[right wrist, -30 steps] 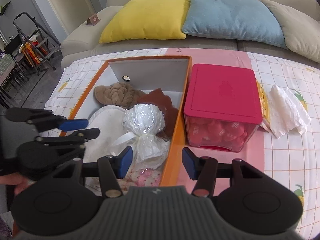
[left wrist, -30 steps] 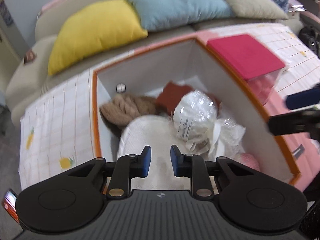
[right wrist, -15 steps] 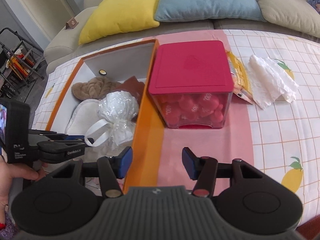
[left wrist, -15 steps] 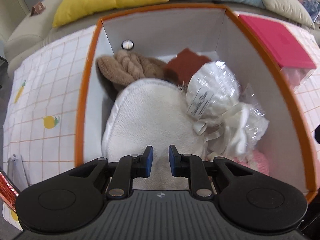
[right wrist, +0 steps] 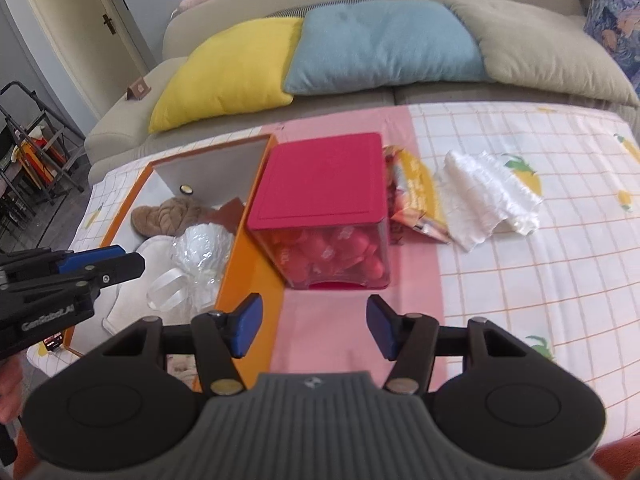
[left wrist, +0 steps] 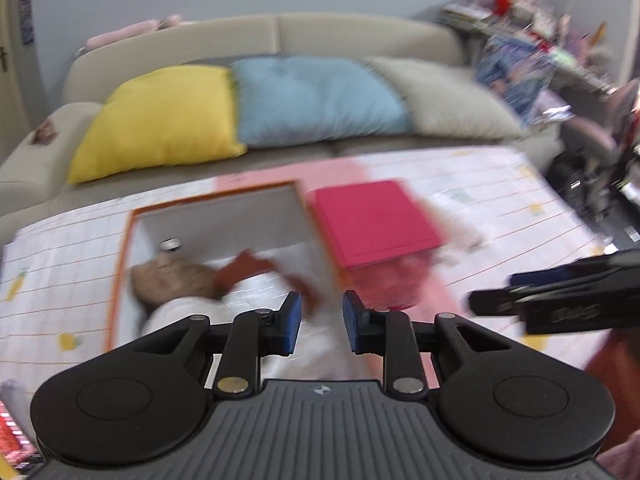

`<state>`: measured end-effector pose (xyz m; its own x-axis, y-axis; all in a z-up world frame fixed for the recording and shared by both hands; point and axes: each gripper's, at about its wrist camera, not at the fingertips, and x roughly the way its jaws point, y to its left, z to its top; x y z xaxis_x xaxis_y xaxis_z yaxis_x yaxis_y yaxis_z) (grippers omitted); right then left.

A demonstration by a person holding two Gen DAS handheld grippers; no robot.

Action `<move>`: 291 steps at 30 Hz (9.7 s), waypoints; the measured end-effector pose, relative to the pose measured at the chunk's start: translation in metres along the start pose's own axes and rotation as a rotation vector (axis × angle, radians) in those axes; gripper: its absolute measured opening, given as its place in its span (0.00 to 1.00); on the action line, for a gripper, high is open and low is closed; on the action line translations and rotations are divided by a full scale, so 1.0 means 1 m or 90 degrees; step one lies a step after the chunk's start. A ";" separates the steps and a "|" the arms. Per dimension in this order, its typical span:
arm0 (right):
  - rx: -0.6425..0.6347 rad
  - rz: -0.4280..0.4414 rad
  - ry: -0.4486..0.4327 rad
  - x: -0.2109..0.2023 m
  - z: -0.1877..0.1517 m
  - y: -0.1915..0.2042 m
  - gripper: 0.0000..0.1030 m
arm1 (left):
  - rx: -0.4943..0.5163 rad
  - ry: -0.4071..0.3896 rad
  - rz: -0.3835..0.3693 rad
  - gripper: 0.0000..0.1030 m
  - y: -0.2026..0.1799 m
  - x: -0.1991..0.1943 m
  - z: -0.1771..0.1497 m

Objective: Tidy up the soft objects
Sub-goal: 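Move both tools to the yellow snack packet and white tissue, then grasp yellow snack packet with left tool while right tool grasps white tissue, then lift snack packet and tissue off the table with both tools, then carry snack packet and tissue over the white box and lower them inside, then open both tools to release the packet and tissue, then lift away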

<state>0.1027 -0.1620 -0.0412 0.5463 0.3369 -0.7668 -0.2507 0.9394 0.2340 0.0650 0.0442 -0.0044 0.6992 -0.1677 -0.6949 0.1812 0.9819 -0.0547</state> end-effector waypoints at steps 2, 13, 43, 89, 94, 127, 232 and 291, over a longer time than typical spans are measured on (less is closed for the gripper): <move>-0.003 -0.009 -0.014 -0.008 -0.003 -0.007 0.58 | -0.006 -0.016 -0.031 0.29 -0.013 -0.002 0.003; 0.001 -0.103 -0.079 -0.041 -0.032 -0.062 0.61 | -0.031 -0.009 -0.096 0.30 -0.074 0.021 0.002; -0.015 -0.133 -0.035 0.051 0.027 -0.155 0.71 | 0.217 0.123 -0.106 0.52 -0.130 0.132 0.085; 0.078 -0.168 0.044 0.090 0.016 -0.209 0.15 | 0.212 0.344 -0.105 0.43 -0.200 0.272 0.103; 0.140 -0.189 0.036 0.072 -0.011 -0.220 0.16 | 0.234 0.286 -0.114 0.43 -0.212 0.248 0.076; -0.075 -0.240 -0.012 0.100 -0.029 -0.180 0.36 | 0.191 0.223 -0.010 0.51 -0.199 0.229 0.028; -0.434 -0.035 0.088 0.203 0.079 0.167 0.09 | -0.048 0.160 0.064 0.51 0.137 0.128 0.016; -0.252 -0.053 -0.194 -0.107 0.031 0.076 0.77 | 0.028 -0.201 0.128 0.80 -0.037 -0.080 -0.003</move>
<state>0.0493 -0.1247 0.0772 0.7711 0.3205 -0.5502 -0.4478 0.8873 -0.1108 -0.0001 0.0217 0.0512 0.9014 0.0019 -0.4330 0.0442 0.9944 0.0963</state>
